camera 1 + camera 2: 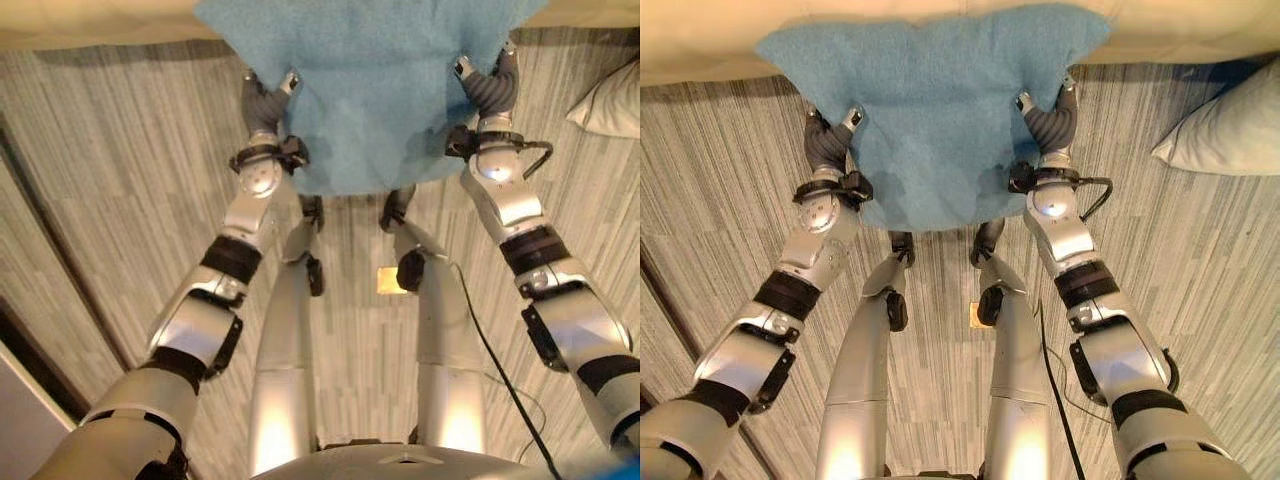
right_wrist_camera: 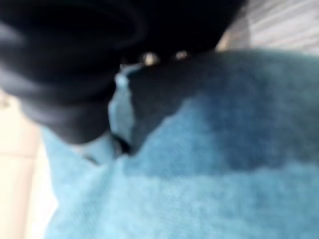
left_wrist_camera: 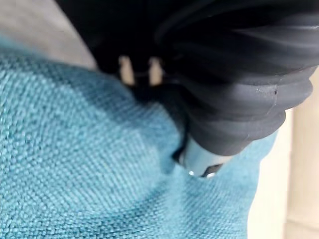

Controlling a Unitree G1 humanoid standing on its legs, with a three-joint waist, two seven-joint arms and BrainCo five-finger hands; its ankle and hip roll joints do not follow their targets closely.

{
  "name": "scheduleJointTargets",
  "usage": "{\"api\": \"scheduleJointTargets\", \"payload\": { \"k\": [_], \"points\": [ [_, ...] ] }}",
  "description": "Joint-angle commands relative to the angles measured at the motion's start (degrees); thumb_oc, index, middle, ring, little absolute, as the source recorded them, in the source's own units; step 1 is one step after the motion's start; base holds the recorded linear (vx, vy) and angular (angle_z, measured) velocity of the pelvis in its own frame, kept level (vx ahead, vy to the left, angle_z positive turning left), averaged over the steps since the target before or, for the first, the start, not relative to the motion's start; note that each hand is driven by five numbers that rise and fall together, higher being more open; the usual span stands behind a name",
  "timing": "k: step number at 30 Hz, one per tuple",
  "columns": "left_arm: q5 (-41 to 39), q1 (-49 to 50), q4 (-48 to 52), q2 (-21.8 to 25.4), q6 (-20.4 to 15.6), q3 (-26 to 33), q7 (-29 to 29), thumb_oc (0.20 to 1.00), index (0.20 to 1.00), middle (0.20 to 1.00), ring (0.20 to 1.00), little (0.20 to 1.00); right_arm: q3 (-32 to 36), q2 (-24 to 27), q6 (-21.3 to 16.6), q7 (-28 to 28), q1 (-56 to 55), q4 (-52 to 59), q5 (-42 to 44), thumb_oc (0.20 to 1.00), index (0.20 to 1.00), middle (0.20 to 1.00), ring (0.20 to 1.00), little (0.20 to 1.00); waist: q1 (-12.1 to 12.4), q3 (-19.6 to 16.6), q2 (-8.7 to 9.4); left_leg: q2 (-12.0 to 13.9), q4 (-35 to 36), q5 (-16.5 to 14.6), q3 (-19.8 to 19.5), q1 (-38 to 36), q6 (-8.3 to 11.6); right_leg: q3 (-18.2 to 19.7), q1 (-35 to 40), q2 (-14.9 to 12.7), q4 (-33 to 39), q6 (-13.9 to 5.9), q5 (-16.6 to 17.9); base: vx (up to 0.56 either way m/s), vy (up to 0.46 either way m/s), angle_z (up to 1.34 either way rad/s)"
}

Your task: Pick up all the scattered cushions and arrange them neatly on the sofa.

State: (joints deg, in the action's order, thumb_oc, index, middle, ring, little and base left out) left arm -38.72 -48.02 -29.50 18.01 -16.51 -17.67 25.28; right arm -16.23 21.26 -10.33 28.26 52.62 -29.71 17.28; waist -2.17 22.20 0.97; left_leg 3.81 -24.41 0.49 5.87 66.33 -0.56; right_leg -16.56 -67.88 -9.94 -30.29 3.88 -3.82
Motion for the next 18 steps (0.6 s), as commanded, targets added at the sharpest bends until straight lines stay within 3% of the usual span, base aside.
{"api": "scheduleJointTargets", "payload": {
  "k": [1, 6, 9, 12, 14, 16, 18],
  "points": [
    [6.02, 2.00, 8.06, -4.63, -6.53, -3.38, -5.90, 0.200, 0.200, 0.200, 0.200, 0.200, -1.58, -4.63, -9.07, -2.55, -2.61, 11.18, -5.91, 0.200, 0.200, 0.200, 0.200, 0.200, -1.41, -9.10, -0.36, 1.40, -0.31, -4.63, -6.91, -6.72, 6.54, -0.24, 10.62, 0.81, 5.98, -9.53, -1.71, 0.03, -0.030, 0.04],
    [6.74, 9.56, 12.76, -5.32, -6.45, -3.72, -7.38, 0.200, 0.200, 0.200, 0.200, 0.200, -0.29, -4.66, -9.48, -4.39, -12.64, 15.80, -6.97, 0.200, 0.200, 0.200, 0.200, 0.200, -1.15, -10.34, -0.09, 1.21, 4.76, -3.70, -7.52, -16.81, 7.07, -1.12, 19.40, 0.62, 9.18, -9.86, -1.49, 0.05, -0.047, 0.05],
    [8.24, 16.34, 15.28, -4.50, -5.91, -4.67, -9.81, 0.200, 0.200, 0.200, 0.200, 0.200, 1.09, -4.16, -9.54, -6.25, -21.94, 18.79, -7.04, 0.200, 0.200, 0.200, 0.200, 0.200, -1.17, -10.70, 0.28, 1.79, 5.91, -2.93, -7.12, -25.27, 8.41, -2.23, 30.66, 2.00, 13.59, -9.00, -2.97, 0.08, -0.098, 0.11],
    [7.41, 20.29, 16.49, -4.38, -5.84, -4.64, -11.01, 0.200, 0.200, 0.200, 0.200, 0.200, 2.12, -4.17, -9.48, -7.57, -27.76, 19.90, -5.93, 0.200, 0.200, 0.200, 0.200, 0.200, -1.14, -10.59, 0.35, 3.42, 2.49, 1.07, -5.98, -28.50, 10.17, -3.68, 39.09, 3.63, 16.46, -7.30, -4.58, 0.12, -0.104, 0.26],
    [7.02, 22.92, 16.91, -4.20, -5.76, -4.33, -11.60, 0.200, 0.200, 0.200, 0.200, 0.200, 2.17, -4.68, -9.40, -8.57, -30.30, 20.38, -5.59, 0.200, 0.200, 0.200, 0.200, 0.200, -0.95, -11.15, 1.03, 3.63, 2.04, -0.28, -5.70, -32.71, 9.61, -4.09, 44.71, 4.33, 18.03, -7.03, -5.17, 0.16, -0.004, 0.32],
    [6.96, 25.56, 17.65, -3.66, -5.24, -3.95, -12.16, 0.200, 0.200, 0.200, 0.200, 0.200, 2.39, -4.43, -9.08, -9.71, -32.38, 20.69, -5.85, 0.200, 0.200, 0.200, 0.200, 0.200, -0.60, -12.12, 1.49, 2.94, 7.91, -2.69, -5.03, -39.14, 7.98, -4.45, 48.28, 4.10, 18.23, -7.80, -5.04, 0.19, 0.090, 0.05],
    [7.15, 27.15, 18.23, -3.17, -4.59, -3.88, -11.86, 0.200, 0.200, 0.200, 0.200, 0.200, 2.66, -4.59, -8.74, -10.27, -33.72, 20.51, -5.14, 0.200, 0.200, 0.200, 0.200, 0.200, -0.31, -12.50, 2.12, 1.59, 12.25, -0.11, -4.17, -41.22, 6.76, -5.28, 51.09, 3.57, 18.88, -8.23, -3.22, 0.13, 0.140, 0.05]
  ]
}}
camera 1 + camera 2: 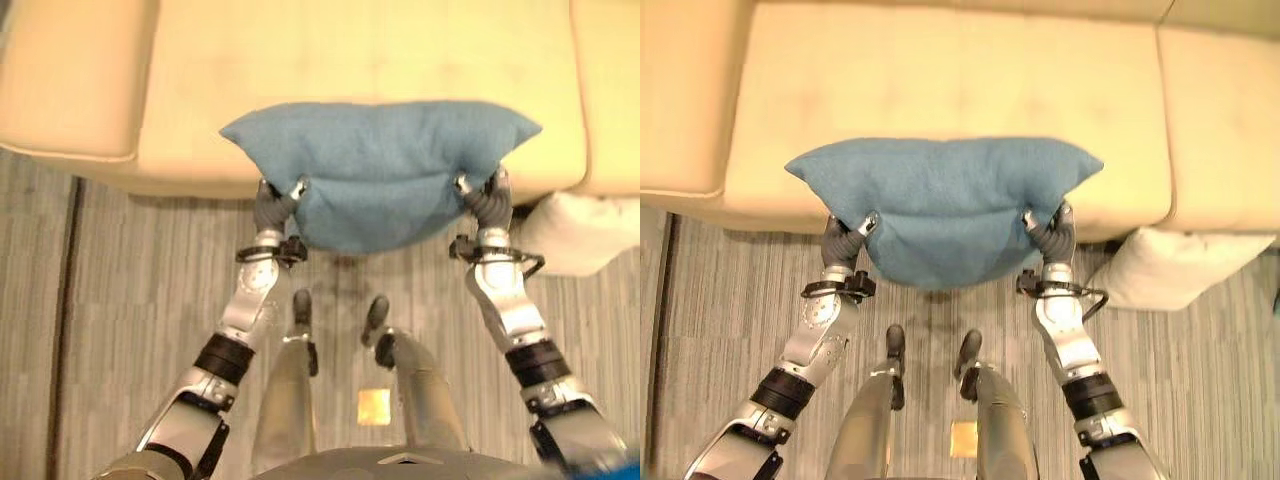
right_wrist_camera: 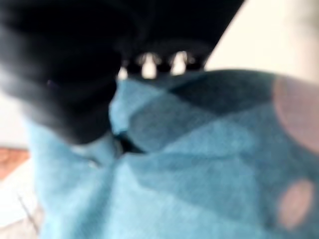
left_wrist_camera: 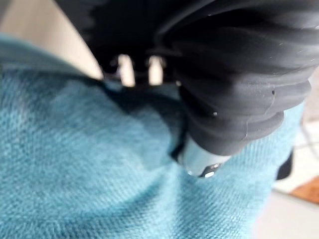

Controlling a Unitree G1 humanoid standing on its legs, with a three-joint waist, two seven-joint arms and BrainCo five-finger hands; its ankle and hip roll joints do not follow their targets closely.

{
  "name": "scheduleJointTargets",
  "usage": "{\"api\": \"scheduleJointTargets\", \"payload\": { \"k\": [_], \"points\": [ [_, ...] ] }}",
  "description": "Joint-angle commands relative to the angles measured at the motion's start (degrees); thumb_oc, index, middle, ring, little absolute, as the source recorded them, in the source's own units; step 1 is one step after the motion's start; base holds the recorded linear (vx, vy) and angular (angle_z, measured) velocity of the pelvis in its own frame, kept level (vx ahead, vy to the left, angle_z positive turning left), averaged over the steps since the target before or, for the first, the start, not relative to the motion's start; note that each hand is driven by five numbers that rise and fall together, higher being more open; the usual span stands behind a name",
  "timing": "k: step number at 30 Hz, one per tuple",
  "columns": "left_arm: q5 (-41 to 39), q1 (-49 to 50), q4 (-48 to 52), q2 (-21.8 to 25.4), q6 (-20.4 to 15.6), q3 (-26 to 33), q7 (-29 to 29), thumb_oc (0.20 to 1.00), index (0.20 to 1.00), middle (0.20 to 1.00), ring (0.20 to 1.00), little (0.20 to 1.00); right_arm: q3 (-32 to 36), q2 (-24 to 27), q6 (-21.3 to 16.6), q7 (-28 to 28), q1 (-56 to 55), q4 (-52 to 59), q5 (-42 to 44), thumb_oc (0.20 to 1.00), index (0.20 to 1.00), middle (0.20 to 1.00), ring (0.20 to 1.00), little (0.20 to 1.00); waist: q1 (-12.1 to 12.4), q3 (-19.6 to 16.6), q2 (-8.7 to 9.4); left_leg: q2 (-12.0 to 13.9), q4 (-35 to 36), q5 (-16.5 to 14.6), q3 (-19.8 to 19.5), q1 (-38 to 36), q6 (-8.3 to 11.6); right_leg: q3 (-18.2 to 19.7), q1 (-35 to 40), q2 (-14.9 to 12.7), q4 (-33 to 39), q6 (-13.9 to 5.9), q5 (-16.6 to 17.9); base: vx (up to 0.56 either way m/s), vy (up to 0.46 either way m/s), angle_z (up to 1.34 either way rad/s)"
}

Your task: Pick up all the scattered cushions and arrange them neatly on the sofa.

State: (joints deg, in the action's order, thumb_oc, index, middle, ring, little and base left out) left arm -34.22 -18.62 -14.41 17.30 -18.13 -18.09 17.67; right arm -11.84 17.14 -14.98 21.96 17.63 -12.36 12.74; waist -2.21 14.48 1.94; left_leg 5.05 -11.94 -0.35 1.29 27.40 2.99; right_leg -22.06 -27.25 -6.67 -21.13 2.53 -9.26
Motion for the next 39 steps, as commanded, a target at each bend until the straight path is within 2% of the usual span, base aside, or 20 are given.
{"api": "scheduleJointTargets", "payload": {
  "k": [1, 3, 5, 6, 9, 11, 13, 17, 20, 22, 24, 27, 30, 31, 32, 34, 35, 36, 38, 39],
  "points": [
    [3.34, -1.57, 3.45, -2.16, -2.70, -3.20, -4.16, 0.200, 0.200, 0.200, 0.200, 0.200, -1.55, -0.41, -4.00, -4.05, 0.77, 3.20, -0.34, 0.200, 0.200, 0.200, 0.200, 0.200, 0.21, -4.49, 1.52, -0.25, -0.22, 1.12, 0.64, -2.11, 3.18, 0.83, 12.40, 0.55, 10.36, -7.07, 2.10, 0.15, 0.168, 0.16],
    [3.71, 0.16, 4.06, -1.81, -2.57, -2.47, -4.21, 0.200, 0.200, 0.200, 0.200, 0.200, -1.68, -0.67, -3.81, -4.59, 0.20, 3.48, 0.16, 0.200, 0.200, 0.200, 0.200, 0.200, 1.21, -4.32, 1.76, -1.44, -1.67, 0.70, -0.15, -2.35, 3.17, 1.85, 14.46, 0.84, 10.11, -7.21, 1.86, 0.16, 0.205, 0.18],
    [4.45, 3.38, 4.95, -0.94, -2.17, -1.86, -4.71, 0.200, 0.200, 0.200, 0.200, 0.200, -2.16, -1.21, -3.27, -5.86, -1.39, 4.12, -0.39, 0.200, 0.200, 0.200, 0.200, 0.200, 1.93, -5.10, 1.93, -2.60, 0.12, -1.73, -0.82, -7.47, 1.67, 3.32, 17.23, 0.28, 9.47, -8.27, 1.95, 0.21, 0.218, -0.15],
    [4.45, 3.42, 4.98, -0.92, -2.16, -1.86, -4.70, 0.200, 0.200, 0.200, 0.200, 0.200, -2.16, -1.22, -3.26, -5.86, -1.43, 4.15, -0.39, 0.200, 0.200, 0.200, 0.200, 0.200, 1.98, -5.02, 1.97, -2.60, 0.16, -1.74, -0.76, -7.61, 1.66, 3.38, 17.32, 0.26, 9.46, -8.29, 1.95, 0.18, 0.204, -0.49],
    [7.24, 7.86, 6.05, 1.24, -0.89, -0.64, -5.65, 0.200, 0.200, 0.200, 0.200, 0.200, -2.40, -2.60, -2.58, -7.80, -2.78, 3.93, -1.01, 0.200, 0.200, 0.200, 0.200, 0.200, 3.23, -6.52, 2.05, -2.87, 0.34, -4.63, 1.77, -13.14, -0.74, 6.62, 18.68, -1.31, 4.21, -11.15, 2.99, 0.25, 0.328, -0.34],
    [8.64, 9.12, 6.66, 2.50, -0.53, -0.10, -5.69, 0.200, 0.200, 0.200, 0.200, 0.200, -2.96, -3.27, -2.33, -8.59, -2.61, 3.59, -0.87, 0.200, 0.200, 0.200, 0.200, 0.200, 3.73, -6.82, 1.56, -2.78, 1.06, -5.45, 3.31, -15.59, -2.11, 7.31, 17.55, -2.03, -0.96, -13.15, 5.51, 0.13, 0.252, -0.75],
    [8.69, 9.73, 6.71, 2.51, -0.33, 0.38, -5.87, 0.200, 0.200, 0.200, 0.200, 0.200, -3.03, -3.74, -2.17, -9.09, -2.95, 3.72, -0.95, 0.200, 0.200, 0.200, 0.200, 0.200, 4.02, -7.45, 0.64, -2.73, 2.35, -5.89, 4.23, -17.82, -2.99, 7.11, 16.27, -2.08, -3.98, -13.75, 6.62, 0.12, 0.202, -0.77],
    [8.51, 10.20, 6.46, 2.04, -0.14, 1.43, -5.87, 0.200, 0.200, 0.200, 0.200, 0.200, -3.44, -3.21, -1.65, -9.55, -2.34, 3.56, -1.57, 0.200, 0.200, 0.200, 0.200, 0.200, 4.17, -8.19, 0.37, -3.55, 4.75, -7.22, 5.12, -22.07, -3.85, 6.55, 14.80, -2.57, 1.95, -12.44, 6.22, 0.18, 0.089, -0.32],
    [8.50, 10.34, 6.16, 1.57, 0.06, 1.98, -6.04, 0.200, 0.200, 0.200, 0.200, 0.200, -3.54, -2.43, -1.22, -9.92, -1.80, 3.53, -1.65, 0.200, 0.200, 0.200, 0.200, 0.200, 4.30, -7.97, 0.61, -3.89, 5.23, -8.99, 5.19, -24.96, -3.67, 5.53, 14.27, -3.53, 12.89, -12.49, 9.09, 0.23, -0.036, -0.17],
    [8.39, 10.11, 5.75, 1.18, -0.23, 2.13, -5.85, 0.200, 0.200, 0.200, 0.200, 0.200, -3.45, -1.85, -1.00, -9.74, -1.31, 3.39, -2.44, 0.200, 0.200, 0.200, 0.200, 0.200, 3.99, -7.94, 0.77, -4.28, 5.60, -9.33, 4.39, -26.09, -3.46, 6.04, 12.75, -3.83, 15.52, -12.89, 10.64, 0.23, -0.042, -0.07],
    [8.02, 9.79, 5.18, 0.71, -0.34, 1.54, -6.31, 0.200, 0.200, 0.200, 0.200, 0.200, -3.23, -1.21, -0.95, -9.81, -1.75, 3.32, -2.53, 0.200, 0.200, 0.200, 0.200, 0.200, 3.74, -8.22, 1.86, -5.39, 4.92, -10.60, 3.72, -26.93, -3.03, 6.52, 14.27, -3.84, 17.67, -12.95, 11.55, 0.27, -0.071, 0.19],
    [7.32, 9.83, 4.93, -0.48, -0.34, 0.83, -6.59, 0.200, 0.200, 0.200, 0.200, 0.200, -2.07, -0.45, -1.04, -9.45, -3.30, 3.73, -2.63, 0.200, 0.200, 0.200, 0.200, 0.200, 2.68, -9.63, 2.36, -4.39, 3.12, -11.12, 2.37, -27.21, -0.32, 4.98, 16.80, -2.49, 18.23, -12.10, 11.07, 0.29, -0.142, 0.69],
    [6.25, 9.27, 4.57, -1.46, 0.11, -0.37, -7.06, 0.200, 0.200, 0.200, 0.200, 0.200, -0.99, 0.56, -0.97, -8.82, -5.01, 4.58, -2.90, 0.200, 0.200, 0.200, 0.200, 0.200, 2.15, -9.68, 2.99, -0.35, -9.08, -7.14, 3.03, -22.38, 2.97, 2.62, 20.60, -0.73, 19.25, -9.51, 9.25, 0.22, -0.201, 0.62],
    [6.25, 9.23, 4.56, -1.43, 0.11, -0.38, -7.06, 0.200, 0.200, 0.200, 0.200, 0.200, -0.96, 0.54, -0.97, -8.83, -4.99, 4.59, -2.90, 0.200, 0.200, 0.200, 0.200, 0.200, 1.98, -9.84, 3.12, -0.54, -9.09, -6.94, 2.90, -22.05, 2.91, 2.49, 20.39, -0.91, 19.31, -9.52, 9.36, 0.09, -0.121, 0.50],
    [6.32, 9.12, 4.52, -1.54, 0.16, -0.66, -7.26, 0.200, 0.200, 0.200, 0.200, 0.200, -0.99, 0.82, -1.11, -8.69, -5.08, 4.64, -2.72, 0.200, 0.200, 0.200, 0.200, 0.200, 2.07, -9.66, 3.34, 0.17, -13.09, -5.81, 2.94, -19.98, 3.23, 1.95, 21.36, -0.34, 19.75, -8.66, 8.82, 0.08, -0.119, 0.51],
    [5.99, 8.63, 4.54, -1.43, 0.47, -0.78, -7.37, 0.200, 0.200, 0.200, 0.200, 0.200, -0.73, 1.29, -0.86, -8.46, -5.17, 4.42, -2.24, 0.200, 0.200, 0.200, 0.200, 0.200, 2.99, -8.63, 4.10, 0.87, -18.22, -6.41, 3.20, -15.01, 2.52, 1.88, 23.05, 0.72, 20.22, -7.34, 7.23, 0.11, -0.152, 0.17],
    [5.85, 8.53, 4.77, -1.40, 0.71, -0.76, -7.34, 0.200, 0.200, 0.200, 0.200, 0.200, -0.77, 1.19, -0.80, -8.46, -5.17, 4.43, -1.92, 0.200, 0.200, 0.200, 0.200, 0.200, 3.39, -8.31, 4.58, 0.35, -18.52, -7.11, 3.12, -12.88, 2.01, 2.07, 23.47, 0.94, 20.51, -7.14, 6.80, 0.17, -0.110, -0.09],
    [6.02, 8.40, 4.79, -1.12, 1.08, -0.82, -7.18, 0.200, 0.200, 0.200, 0.200, 0.200, -0.70, 1.00, -0.86, -8.20, -4.86, 4.23, -1.99, 0.200, 0.200, 0.200, 0.200, 0.200, 4.08, -8.07, 5.55, -0.83, -14.62, -8.86, 3.17, -10.56, 0.88, 2.30, 23.84, 1.08, 20.84, -7.29, 6.25, 0.18, -0.058, -0.05],
    [6.33, 8.58, 4.93, -0.86, 1.23, -0.58, -7.14, 0.200, 0.200, 0.200, 0.200, 0.200, -0.66, 1.05, -0.89, -7.75, -4.52, 3.91, -2.27, 0.200, 0.200, 0.200, 0.200, 0.200, 5.03, -8.22, 5.73, -1.90, -10.30, -7.42, 2.23, -9.28, 0.73, 2.81, 24.84, 1.94, 21.56, -7.72, 5.82, 0.19, 0.011, -0.03],
    [6.38, 8.99, 5.22, -0.73, 1.37, -0.36, -7.12, 0.200, 0.200, 0.200, 0.200, 0.200, -0.70, 0.94, -0.97, -7.70, -4.50, 3.58, -2.24, 0.200, 0.200, 0.200, 0.200, 0.200, 5.53, -8.27, 5.52, -1.81, -6.36, -4.66, 1.50, -8.54, 1.28, 3.14, 25.74, 2.57, 21.77, -7.73, 5.31, 0.19, 0.065, -0.12]
  ]
}}
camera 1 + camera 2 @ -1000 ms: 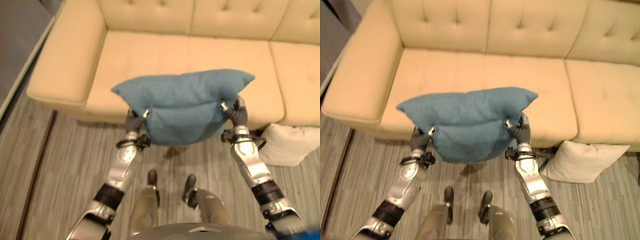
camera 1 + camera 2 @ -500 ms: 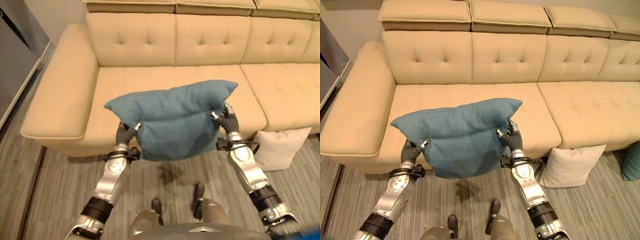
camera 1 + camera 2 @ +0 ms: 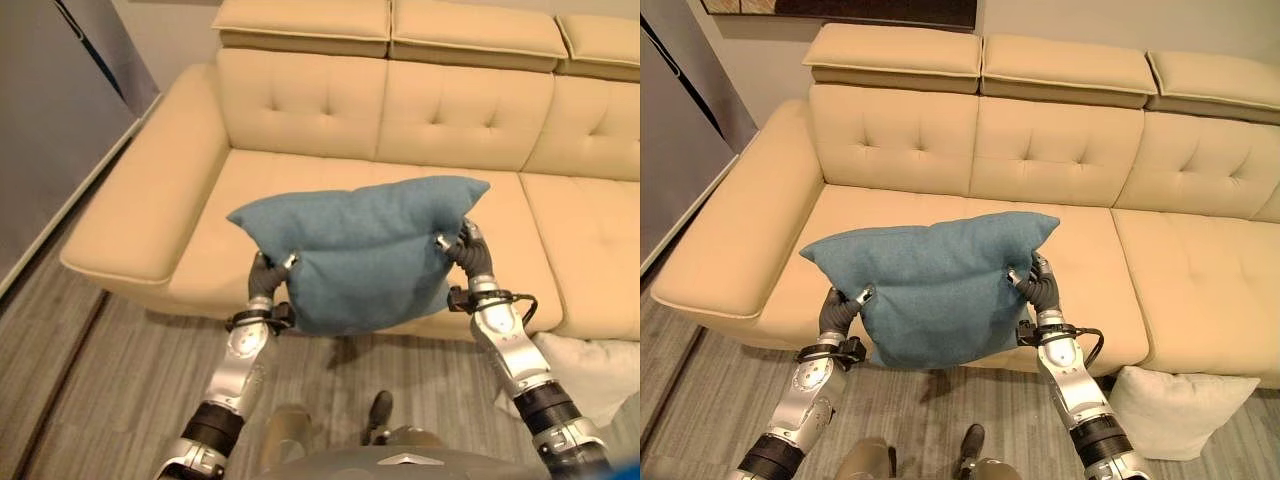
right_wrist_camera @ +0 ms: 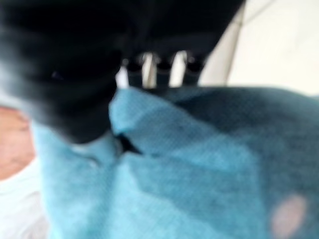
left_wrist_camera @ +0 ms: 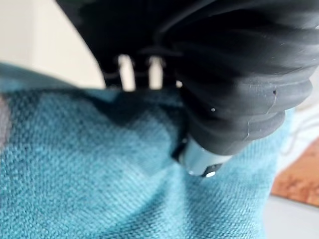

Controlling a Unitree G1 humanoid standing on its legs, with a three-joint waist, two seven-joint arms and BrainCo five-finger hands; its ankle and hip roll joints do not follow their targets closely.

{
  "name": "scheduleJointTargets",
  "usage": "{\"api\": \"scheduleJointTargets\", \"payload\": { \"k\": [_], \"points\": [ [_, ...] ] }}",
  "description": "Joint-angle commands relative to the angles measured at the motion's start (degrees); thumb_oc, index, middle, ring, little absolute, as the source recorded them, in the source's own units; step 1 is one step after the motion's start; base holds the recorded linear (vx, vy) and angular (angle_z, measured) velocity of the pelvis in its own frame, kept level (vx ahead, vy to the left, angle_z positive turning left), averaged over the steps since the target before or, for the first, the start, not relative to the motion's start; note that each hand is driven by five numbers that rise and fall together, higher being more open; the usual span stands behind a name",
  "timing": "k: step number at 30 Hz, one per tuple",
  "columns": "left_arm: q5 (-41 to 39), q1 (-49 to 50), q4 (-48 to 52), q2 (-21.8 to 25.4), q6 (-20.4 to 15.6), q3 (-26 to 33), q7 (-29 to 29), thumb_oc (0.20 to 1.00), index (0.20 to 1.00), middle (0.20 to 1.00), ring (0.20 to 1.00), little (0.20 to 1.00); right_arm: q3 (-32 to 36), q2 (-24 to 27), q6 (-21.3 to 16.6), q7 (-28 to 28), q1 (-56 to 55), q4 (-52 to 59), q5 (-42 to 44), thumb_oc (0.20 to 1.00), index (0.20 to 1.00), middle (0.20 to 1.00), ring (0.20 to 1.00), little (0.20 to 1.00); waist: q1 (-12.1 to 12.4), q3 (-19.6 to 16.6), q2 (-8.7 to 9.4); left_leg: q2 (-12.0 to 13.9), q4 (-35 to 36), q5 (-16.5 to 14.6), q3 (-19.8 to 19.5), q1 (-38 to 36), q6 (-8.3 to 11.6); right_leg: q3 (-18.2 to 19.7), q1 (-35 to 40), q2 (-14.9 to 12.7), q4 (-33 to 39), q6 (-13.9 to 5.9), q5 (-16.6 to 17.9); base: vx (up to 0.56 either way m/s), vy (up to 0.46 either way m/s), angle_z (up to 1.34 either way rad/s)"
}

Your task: Pick up all the scattered cushions and arrange them neatly on the sofa.

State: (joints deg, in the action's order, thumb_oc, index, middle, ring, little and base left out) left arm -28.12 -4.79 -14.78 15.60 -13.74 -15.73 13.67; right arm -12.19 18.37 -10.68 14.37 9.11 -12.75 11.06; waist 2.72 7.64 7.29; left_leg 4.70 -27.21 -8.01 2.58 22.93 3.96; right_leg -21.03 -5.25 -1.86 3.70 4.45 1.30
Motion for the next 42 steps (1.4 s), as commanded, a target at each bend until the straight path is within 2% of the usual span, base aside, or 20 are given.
{"api": "scheduleJointTargets", "payload": {
  "k": [1, 2, 3, 4, 5, 6, 8, 9, 11, 12, 15, 16, 17, 18, 19, 21, 23, 27, 34, 42],
  "points": [
    [0.05, -4.64, 5.84, 1.09, -3.00, -2.65, -3.11, 0.200, 0.200, 0.200, 0.200, 0.200, -0.29, -0.37, -5.25, -0.01, 4.12, 3.71, -0.18, 0.200, 0.200, 0.200, 0.200, 0.200, 0.95, -1.43, 0.02, -1.15, 11.63, 5.12, 0.06, -3.72, 0.72, 2.50, 4.45, -1.87, -2.96, -9.60, -5.64, 0.20, 0.080, -0.21],
    [-0.04, -4.27, 6.14, 1.35, -2.93, -2.42, -3.19, 0.200, 0.200, 0.200, 0.200, 0.200, -0.02, -0.40, -5.19, 0.26, 4.13, 3.47, -0.04, 0.200, 0.200, 0.200, 0.200, 0.200, 1.41, -1.42, -0.02, -1.04, 13.15, 6.43, 0.23, -2.76, 0.98, 2.68, 5.29, -1.61, -2.82, -9.62, -6.21, 0.24, 0.075, -0.24],
    [-0.06, -4.05, 6.06, 1.47, -2.84, -2.35, -3.27, 0.200, 0.200, 0.200, 0.200, 0.200, 0.09, -0.38, -5.10, 0.36, 4.18, 3.36, 0.03, 0.200, 0.200, 0.200, 0.200, 0.200, 1.48, -1.60, 0.00, -0.61, 13.30, 6.19, 0.61, -2.14, 1.47, 2.87, 6.32, -1.42, -2.70, -9.69, -7.31, 0.11, 0.064, -0.22],
    [-0.06, -4.08, 6.11, 1.50, -2.85, -2.37, -3.29, 0.200, 0.200, 0.200, 0.200, 0.200, 0.14, -0.39, -5.10, 0.37, 4.20, 3.37, 0.03, 0.200, 0.200, 0.200, 0.200, 0.200, 1.51, -1.51, -0.03, -0.64, 13.34, 7.41, 0.94, -1.58, 1.10, 2.49, 5.74, -1.56, -2.85, -9.51, -6.70, 0.13, 0.099, -0.17],
    [-0.26, -3.56, 6.11, 1.53, -2.84, -2.24, -3.57, 0.200, 0.200, 0.200, 0.200, 0.200, 0.09, -0.53, -5.01, 0.22, 4.00, 3.59, -0.28, 0.200, 0.200, 0.200, 0.200, 0.200, 1.78, -1.92, -0.41, -0.05, 18.13, 8.01, 2.01, -4.28, 0.88, 2.73, 6.18, -1.13, -3.39, -9.64, -7.10, 0.13, 0.148, -0.33],
    [0.10, -2.99, 6.12, 1.77, -2.48, -1.97, -3.70, 0.200, 0.200, 0.200, 0.200, 0.200, 0.29, -0.72, -5.06, 0.10, 3.40, 3.89, -0.67, 0.200, 0.200, 0.200, 0.200, 0.200, 1.91, -2.81, -0.45, -0.17, 19.61, 7.96, 2.04, -6.45, 0.33, 2.41, 6.78, -1.30, -3.67, -10.12, -7.38, 0.30, 0.243, -0.40],
    [0.44, -2.43, 6.59, 2.72, -2.16, -1.91, -3.94, 0.200, 0.200, 0.200, 0.200, 0.200, 0.26, -1.81, -4.88, -0.57, 2.98, 3.99, -1.10, 0.200, 0.200, 0.200, 0.200, 0.200, 1.71, -3.29, -0.37, -1.22, 19.82, 6.75, 2.10, -10.15, -0.77, 2.36, 5.86, -2.94, -9.68, -10.83, -8.21, 0.21, 0.219, -0.36],
    [0.44, -2.43, 6.59, 2.72, -2.16, -1.91, -3.94, 0.200, 0.200, 0.200, 0.200, 0.200, 0.26, -1.81, -4.88, -0.57, 2.98, 3.99, -1.10, 0.200, 0.200, 0.200, 0.200, 0.200, 1.71, -3.29, -0.37, -1.22, 19.82, 6.75, 2.10, -10.15, -0.77, 2.36, 5.86, -2.94, -9.68, -10.83, -8.21, 0.08, 0.134, -0.26],
    [0.88, -2.55, 6.72, 3.80, -2.12, -1.56, -3.88, 0.200, 0.200, 0.200, 0.200, 0.200, -0.24, -2.60, -4.66, -0.97, 3.71, 3.40, -1.28, 0.200, 0.200, 0.200, 0.200, 0.200, 1.77, -3.05, -0.58, -1.11, 19.98, 5.84, 3.16, -12.15, -1.85, 2.79, 3.36, -4.78, -16.19, -12.04, -7.79, 0.08, 0.170, -0.15],
    [1.06, -2.78, 7.35, 4.91, -2.35, -1.34, -3.76, 0.200, 0.200, 0.200, 0.200, 0.200, -0.55, -3.17, -4.56, -1.39, 4.73, 3.12, -1.37, 0.200, 0.200, 0.200, 0.200, 0.200, 1.24, -2.08, -1.02, -0.98, 19.45, 5.15, 3.65, -13.16, -2.94, 3.93, 0.28, -5.89, -23.10, -13.79, -5.89, 0.07, 0.200, 0.00],
    [1.75, -3.24, 7.36, 5.41, -2.61, -0.75, -3.30, 0.200, 0.200, 0.200, 0.200, 0.200, -0.76, -3.53, -4.69, -1.65, 5.21, 2.98, -1.28, 0.200, 0.200, 0.200, 0.200, 0.200, 1.09, -2.00, -1.92, -0.80, 19.66, 4.35, 4.30, -13.84, -3.76, 4.58, -2.47, -6.31, -26.39, -14.23, -5.48, 0.07, 0.100, -0.04],
    [2.23, -3.52, 7.25, 4.99, -2.98, -0.18, -3.40, 0.200, 0.200, 0.200, 0.200, 0.200, -0.61, -3.43, -4.48, -1.80, 5.94, 2.44, -1.79, 0.200, 0.200, 0.200, 0.200, 0.200, 0.55, -2.21, -2.76, -1.69, 21.43, 3.75, 3.85, -15.91, -4.03, 5.85, -3.36, -6.82, -20.76, -13.46, -5.89, 0.15, 0.073, 0.05],
    [2.23, -3.55, 7.24, 4.98, -2.98, -0.18, -3.40, 0.200, 0.200, 0.200, 0.200, 0.200, -0.60, -3.42, -4.48, -1.80, 5.97, 2.44, -1.79, 0.200, 0.200, 0.200, 0.200, 0.200, 0.55, -2.32, -2.80, -1.64, 21.53, 3.92, 3.84, -15.77, -4.02, 5.82, -3.43, -6.73, -20.54, -13.41, -5.67, 0.18, 0.013, 0.00],
    [2.24, -3.75, 7.27, 4.76, -3.13, -0.08, -3.34, 0.200, 0.200, 0.200, 0.200, 0.200, -0.49, -3.19, -4.44, -1.71, 6.22, 2.46, -1.96, 0.200, 0.200, 0.200, 0.200, 0.200, 0.31, -2.32, -3.04, -1.75, 21.91, 3.63, 3.62, -16.09, -3.90, 6.59, -4.33, -7.38, -16.98, -13.42, -4.70, 0.10, -0.050, 0.02],
    [2.20, -3.99, 7.26, 4.65, -3.31, -0.20, -3.67, 0.200, 0.200, 0.200, 0.200, 0.200, -0.44, -2.90, -4.47, -1.88, 6.08, 2.60, -1.79, 0.200, 0.200, 0.200, 0.200, 0.200, 0.17, -2.49, -2.49, -2.57, 21.79, 3.04, 3.35, -16.13, -3.81, 7.24, -3.05, -7.65, -11.87, -13.37, -4.17, 0.10, -0.050, 0.11],
    [2.35, -3.83, 7.48, 4.21, -3.30, -0.21, -4.03, 0.200, 0.200, 0.200, 0.200, 0.200, -0.33, -2.77, -4.46, -2.15, 5.72, 2.53, -1.65, 0.200, 0.200, 0.200, 0.200, 0.200, 0.38, -2.93, -1.80, -3.73, 20.93, 2.23, 3.60, -16.17, -3.74, 7.60, -1.11, -7.75, -8.58, -13.61, -2.94, 0.12, -0.045, 0.14],
    [2.19, -4.12, 7.69, 3.68, -3.61, -0.14, -3.62, 0.200, 0.200, 0.200, 0.200, 0.200, -0.52, -2.45, -4.43, -1.81, 6.42, 2.33, -2.12, 0.200, 0.200, 0.200, 0.200, 0.200, 0.00, -2.80, -2.08, -2.93, 21.45, 2.52, 3.58, -16.27, -3.22, 7.32, -1.42, -7.27, -8.45, -13.86, -1.71, 0.09, -0.093, 0.16],
    [2.00, -4.30, 7.66, 2.98, -3.38, -0.28, -3.51, 0.200, 0.200, 0.200, 0.200, 0.200, -0.27, -1.57, -4.08, -1.84, 5.10, 3.28, -2.60, 0.200, 0.200, 0.200, 0.200, 0.200, -1.05, -3.93, -2.44, -2.33, 22.94, 3.26, 3.23, -16.93, -2.18, 6.90, 0.48, -5.83, -5.12, -12.63, -2.30, 0.13, -0.087, 0.03],
    [2.38, -6.18, 7.52, 1.94, -2.93, -1.16, -2.26, 0.200, 0.200, 0.200, 0.200, 0.200, -0.50, -1.32, -3.45, -0.81, 4.60, 4.25, -2.84, 0.200, 0.200, 0.200, 0.200, 0.200, -2.06, -4.09, -2.85, -1.62, 25.16, 3.78, 3.06, -18.86, -1.12, 6.01, 3.15, -4.56, -1.52, -12.00, -2.58, 0.08, -0.050, 0.03],
    [2.64, -22.66, 3.14, 1.40, -5.01, -5.10, 4.02, 0.200, 0.200, 0.200, 0.200, 0.200, -4.95, -2.19, -3.82, 4.55, 18.98, 2.18, -3.11, 0.200, 0.200, 0.200, 0.200, 0.200, -3.15, -1.15, -3.85, -0.89, 26.01, 5.79, 3.34, -13.03, -0.51, 6.83, -2.35, -4.12, -0.20, -11.87, -1.18, -0.08, -0.021, -0.01]
  ]
}}
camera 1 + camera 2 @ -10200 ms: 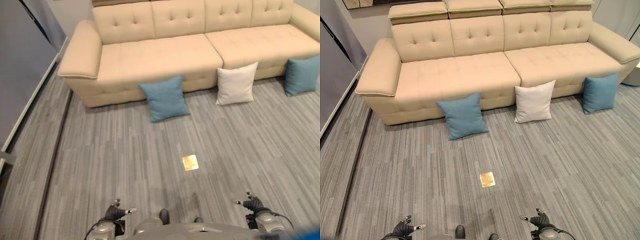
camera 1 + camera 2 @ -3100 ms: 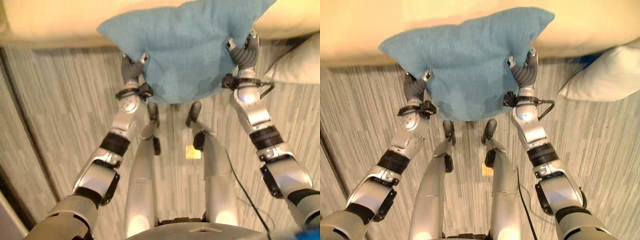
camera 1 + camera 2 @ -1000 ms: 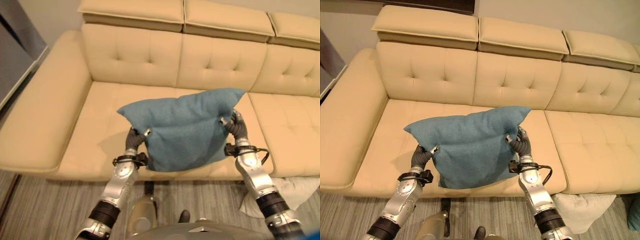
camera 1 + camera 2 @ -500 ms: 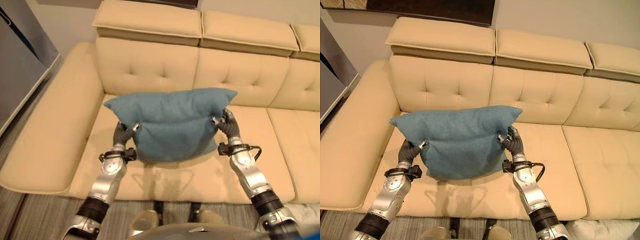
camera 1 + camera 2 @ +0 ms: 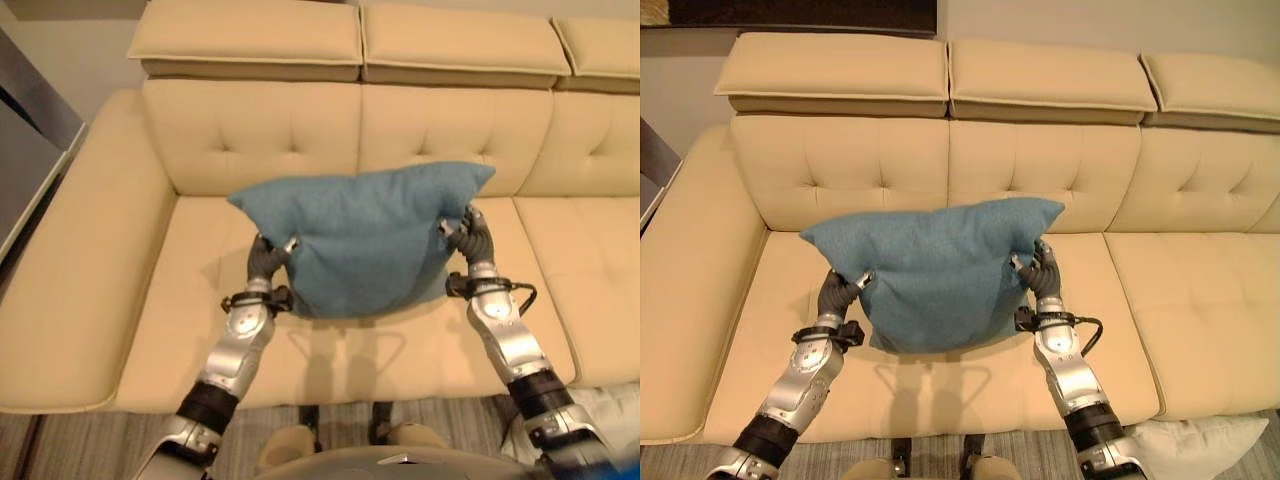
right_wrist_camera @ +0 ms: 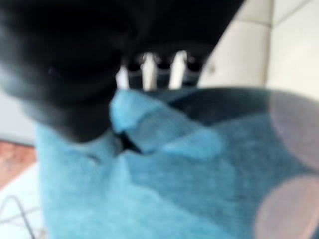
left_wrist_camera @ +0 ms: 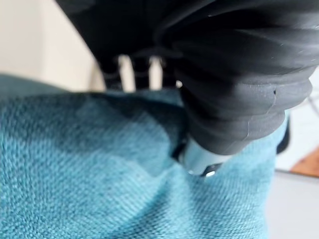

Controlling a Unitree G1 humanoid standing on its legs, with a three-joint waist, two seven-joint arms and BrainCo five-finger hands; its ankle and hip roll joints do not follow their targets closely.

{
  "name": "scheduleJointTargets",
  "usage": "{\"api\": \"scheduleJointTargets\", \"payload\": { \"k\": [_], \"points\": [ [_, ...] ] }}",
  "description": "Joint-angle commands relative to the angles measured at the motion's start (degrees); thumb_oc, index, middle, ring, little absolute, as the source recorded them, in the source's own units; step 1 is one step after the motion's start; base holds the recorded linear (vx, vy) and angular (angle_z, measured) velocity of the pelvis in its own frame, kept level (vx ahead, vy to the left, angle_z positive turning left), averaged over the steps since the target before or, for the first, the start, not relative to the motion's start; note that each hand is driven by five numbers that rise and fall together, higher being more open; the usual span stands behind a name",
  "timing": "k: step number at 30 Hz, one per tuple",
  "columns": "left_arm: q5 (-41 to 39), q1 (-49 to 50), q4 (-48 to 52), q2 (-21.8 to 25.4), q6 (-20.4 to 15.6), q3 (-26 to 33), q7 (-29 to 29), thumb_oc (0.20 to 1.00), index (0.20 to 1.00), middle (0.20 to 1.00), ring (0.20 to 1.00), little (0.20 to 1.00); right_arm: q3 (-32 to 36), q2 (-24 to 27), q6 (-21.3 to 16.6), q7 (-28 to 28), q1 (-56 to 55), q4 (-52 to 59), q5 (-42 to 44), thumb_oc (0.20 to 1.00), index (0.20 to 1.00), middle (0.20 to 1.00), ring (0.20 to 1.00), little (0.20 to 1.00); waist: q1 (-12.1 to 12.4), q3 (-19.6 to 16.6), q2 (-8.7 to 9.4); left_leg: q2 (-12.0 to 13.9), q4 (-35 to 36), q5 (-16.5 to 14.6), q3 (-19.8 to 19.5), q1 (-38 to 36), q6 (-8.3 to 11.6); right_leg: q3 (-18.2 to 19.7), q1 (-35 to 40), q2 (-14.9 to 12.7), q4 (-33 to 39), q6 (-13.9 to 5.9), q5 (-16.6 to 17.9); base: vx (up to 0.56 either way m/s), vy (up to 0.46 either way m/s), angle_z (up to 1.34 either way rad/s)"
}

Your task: Pick up all the scattered cushions and arrange them neatly on the sofa.

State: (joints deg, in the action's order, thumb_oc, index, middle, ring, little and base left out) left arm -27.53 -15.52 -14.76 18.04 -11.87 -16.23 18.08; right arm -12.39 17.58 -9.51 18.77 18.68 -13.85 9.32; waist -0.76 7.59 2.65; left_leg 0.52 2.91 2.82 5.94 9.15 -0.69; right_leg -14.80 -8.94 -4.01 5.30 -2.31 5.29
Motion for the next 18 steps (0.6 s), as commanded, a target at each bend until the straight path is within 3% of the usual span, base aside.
{"api": "scheduleJointTargets", "payload": {
  "k": [1, 5, 18],
  "points": [
    [1.77, -14.76, 1.70, -0.63, -7.20, -5.03, 0.45, 0.200, 0.200, 0.200, 0.200, 0.200, -5.27, -1.13, -4.93, 0.94, 12.12, 2.00, -1.01, 0.200, 0.200, 0.200, 0.200, 0.200, 0.32, -0.77, 0.70, 3.35, -4.26, -4.69, -0.11, 2.23, 4.22, 0.72, -0.09, -1.99, -2.03, -5.21, -4.88, -0.11, -0.005, -0.02],
    [1.72, -25.78, -3.82, 2.59, -8.66, -6.16, 3.10, 0.200, 0.200, 0.200, 0.200, 0.200, -6.59, 0.94, -4.81, 3.12, 23.74, -3.29, 0.15, 0.200, 0.200, 0.200, 0.200, 0.200, 0.33, -0.43, 0.26, 2.78, -5.56, -3.45, -0.73, 8.89, 4.58, 0.78, -6.67, -2.03, -3.91, -5.02, -4.15, -0.08, -0.003, 0.00],
    [-1.32, -42.39, -15.28, 7.74, -10.20, -9.10, 5.33, 0.200, 0.200, 0.200, 0.200, 0.200, -9.85, 3.59, -4.81, 5.57, 38.98, -11.87, 2.85, 0.200, 0.200, 0.200, 0.200, 0.200, 0.20, 0.83, -0.24, 3.08, -1.90, 1.05, -2.37, 14.74, 5.90, -0.64, -14.36, -2.65, -6.42, -5.02, -3.95, 0.00, 0.000, 0.00]
  ]
}}
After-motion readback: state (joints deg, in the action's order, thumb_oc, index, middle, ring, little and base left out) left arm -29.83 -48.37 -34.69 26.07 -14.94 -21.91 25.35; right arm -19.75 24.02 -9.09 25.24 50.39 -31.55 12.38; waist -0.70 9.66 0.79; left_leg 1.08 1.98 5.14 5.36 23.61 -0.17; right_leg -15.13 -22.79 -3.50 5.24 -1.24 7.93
